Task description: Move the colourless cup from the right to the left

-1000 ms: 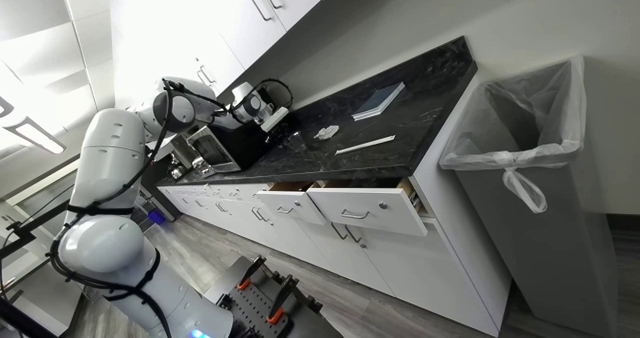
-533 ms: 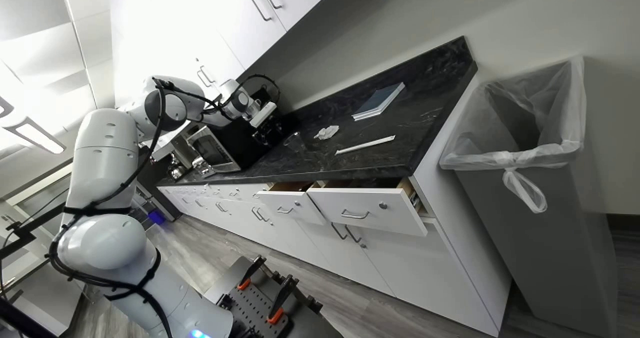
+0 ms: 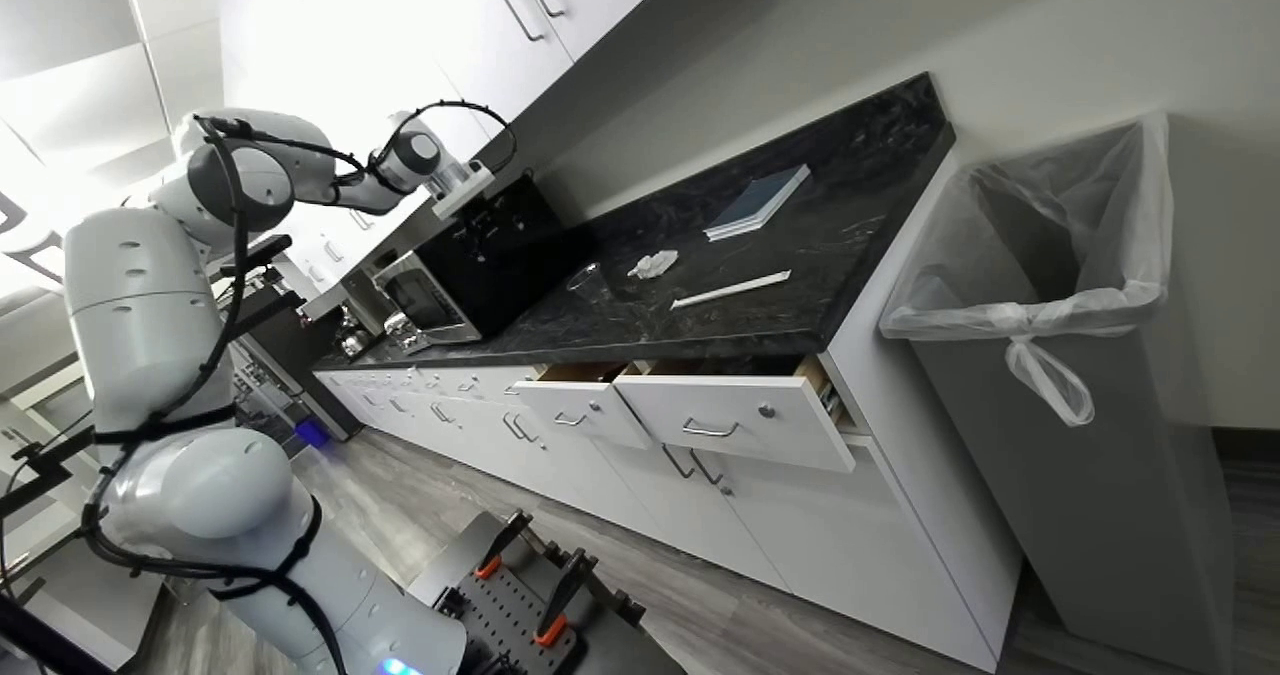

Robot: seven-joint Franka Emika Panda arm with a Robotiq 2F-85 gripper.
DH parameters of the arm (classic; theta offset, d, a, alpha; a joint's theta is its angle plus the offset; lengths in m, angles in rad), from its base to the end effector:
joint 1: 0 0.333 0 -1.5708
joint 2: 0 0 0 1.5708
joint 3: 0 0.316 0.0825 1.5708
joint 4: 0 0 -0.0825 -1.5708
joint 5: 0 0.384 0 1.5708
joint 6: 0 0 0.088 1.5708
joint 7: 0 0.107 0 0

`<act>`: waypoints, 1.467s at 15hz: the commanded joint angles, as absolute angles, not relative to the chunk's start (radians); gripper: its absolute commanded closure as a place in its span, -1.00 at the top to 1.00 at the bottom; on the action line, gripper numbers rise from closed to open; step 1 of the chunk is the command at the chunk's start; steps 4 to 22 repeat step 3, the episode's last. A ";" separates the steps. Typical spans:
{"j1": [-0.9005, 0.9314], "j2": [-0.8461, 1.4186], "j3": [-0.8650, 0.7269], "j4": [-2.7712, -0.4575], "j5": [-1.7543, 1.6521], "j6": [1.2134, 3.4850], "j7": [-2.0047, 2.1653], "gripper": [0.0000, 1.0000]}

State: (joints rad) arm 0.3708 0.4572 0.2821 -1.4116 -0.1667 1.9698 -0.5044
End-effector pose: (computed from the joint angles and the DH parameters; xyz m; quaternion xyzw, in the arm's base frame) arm 0.5842 0.3893 0.4583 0.8299 0.5545 0.0607 0.0134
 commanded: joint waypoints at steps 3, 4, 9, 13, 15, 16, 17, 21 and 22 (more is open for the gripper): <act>0.312 0.288 0.284 -1.534 -0.033 1.745 -0.353 1.00; 0.312 0.288 0.284 -1.534 -0.033 1.745 -0.353 1.00; 0.312 0.288 0.284 -1.534 -0.033 1.745 -0.353 1.00; 0.312 0.288 0.284 -1.534 -0.033 1.745 -0.353 1.00; 0.312 0.288 0.284 -1.534 -0.033 1.745 -0.353 1.00; 0.312 0.288 0.284 -1.534 -0.033 1.745 -0.353 1.00; 0.312 0.288 0.284 -1.534 -0.033 1.745 -0.353 1.00; 0.312 0.288 0.284 -1.534 -0.033 1.745 -0.353 1.00; 0.312 0.288 0.284 -1.534 -0.033 1.745 -0.353 1.00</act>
